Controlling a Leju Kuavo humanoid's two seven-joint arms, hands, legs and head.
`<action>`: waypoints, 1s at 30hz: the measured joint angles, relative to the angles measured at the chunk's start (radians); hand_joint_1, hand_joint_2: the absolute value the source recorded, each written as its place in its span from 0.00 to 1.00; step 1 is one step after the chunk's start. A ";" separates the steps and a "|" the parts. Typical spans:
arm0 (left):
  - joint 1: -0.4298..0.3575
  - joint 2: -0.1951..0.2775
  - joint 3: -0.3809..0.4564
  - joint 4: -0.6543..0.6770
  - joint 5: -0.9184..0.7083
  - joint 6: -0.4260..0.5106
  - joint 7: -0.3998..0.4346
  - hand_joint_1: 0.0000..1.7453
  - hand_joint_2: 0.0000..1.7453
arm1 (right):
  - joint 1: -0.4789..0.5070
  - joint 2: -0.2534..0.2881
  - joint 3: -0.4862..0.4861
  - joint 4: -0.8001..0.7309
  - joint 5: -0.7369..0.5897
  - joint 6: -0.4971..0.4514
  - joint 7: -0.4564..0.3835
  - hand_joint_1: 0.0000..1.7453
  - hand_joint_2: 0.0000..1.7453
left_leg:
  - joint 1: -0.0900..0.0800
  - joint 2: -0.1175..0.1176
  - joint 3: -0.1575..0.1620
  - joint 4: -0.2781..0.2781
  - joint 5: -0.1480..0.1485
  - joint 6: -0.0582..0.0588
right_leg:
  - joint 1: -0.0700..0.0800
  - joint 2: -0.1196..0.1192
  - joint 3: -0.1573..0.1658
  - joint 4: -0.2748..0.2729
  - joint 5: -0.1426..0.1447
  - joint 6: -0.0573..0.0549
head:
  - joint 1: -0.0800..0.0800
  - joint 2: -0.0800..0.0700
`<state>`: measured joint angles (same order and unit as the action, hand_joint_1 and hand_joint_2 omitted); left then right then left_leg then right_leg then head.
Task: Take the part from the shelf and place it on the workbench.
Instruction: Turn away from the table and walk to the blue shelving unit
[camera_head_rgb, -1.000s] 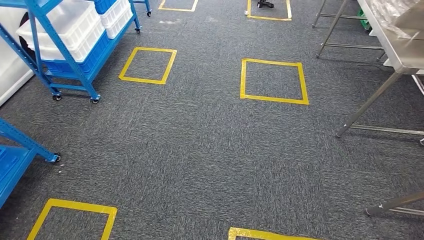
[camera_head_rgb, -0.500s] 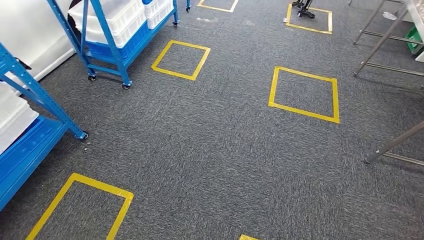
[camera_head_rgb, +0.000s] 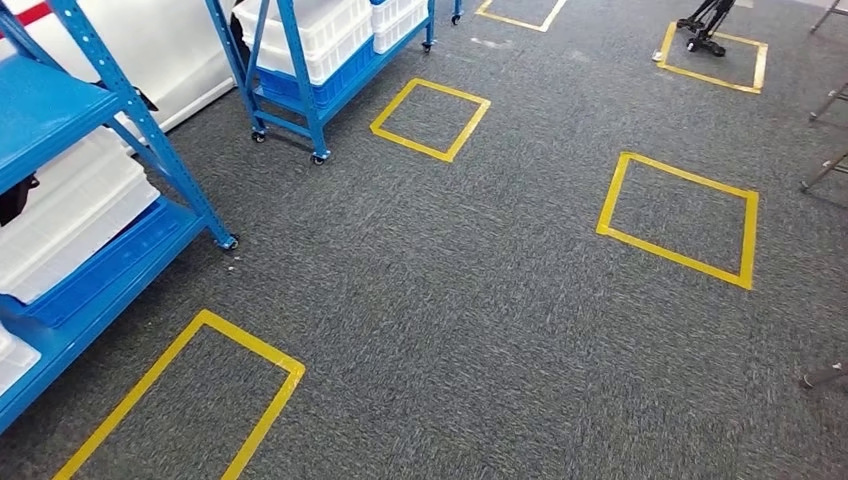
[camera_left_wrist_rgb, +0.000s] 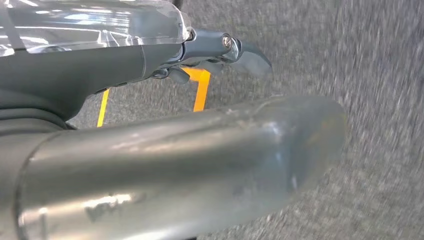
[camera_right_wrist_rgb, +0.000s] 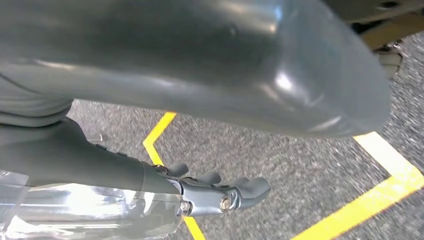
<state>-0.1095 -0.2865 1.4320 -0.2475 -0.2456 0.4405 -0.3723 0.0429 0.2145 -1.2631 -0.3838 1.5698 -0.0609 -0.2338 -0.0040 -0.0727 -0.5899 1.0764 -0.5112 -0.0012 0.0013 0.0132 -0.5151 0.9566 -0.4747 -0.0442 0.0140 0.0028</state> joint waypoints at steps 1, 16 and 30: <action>-0.001 0.000 0.000 0.000 0.001 0.001 0.000 0.00 0.00 | 0.002 0.000 0.000 0.000 0.000 0.000 0.000 0.00 0.00 | 0.001 0.031 -0.027 0.057 -0.036 -0.006 | 0.001 -0.015 0.003 -0.003 0.000 -0.002 | -0.004 0.000; -0.001 0.000 0.010 0.000 0.016 0.005 -0.005 0.00 0.00 | -0.003 0.009 -0.001 -0.001 0.000 0.019 0.000 0.00 0.00 | 0.023 0.076 0.044 -0.072 0.048 0.022 | -0.018 -0.041 -0.040 0.163 -0.126 0.068 | 0.003 0.000; -0.005 -0.003 0.037 -0.001 0.061 0.025 -0.019 0.00 0.00 | 0.003 0.025 -0.007 -0.019 0.000 0.035 0.003 0.00 0.00 | 0.023 -0.012 -0.003 -0.023 0.033 -0.019 | -0.016 0.017 -0.004 0.030 -0.015 0.019 | -0.001 0.000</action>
<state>-0.1147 -0.2893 1.4693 -0.2489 -0.1842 0.4651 -0.3910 0.0459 0.2395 -1.2701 -0.4028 1.5698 -0.0255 -0.2311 0.0185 -0.0847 -0.5931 1.0531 -0.4783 -0.0199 -0.0151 0.0297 -0.5192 0.9866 -0.4899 -0.0252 0.0130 0.0028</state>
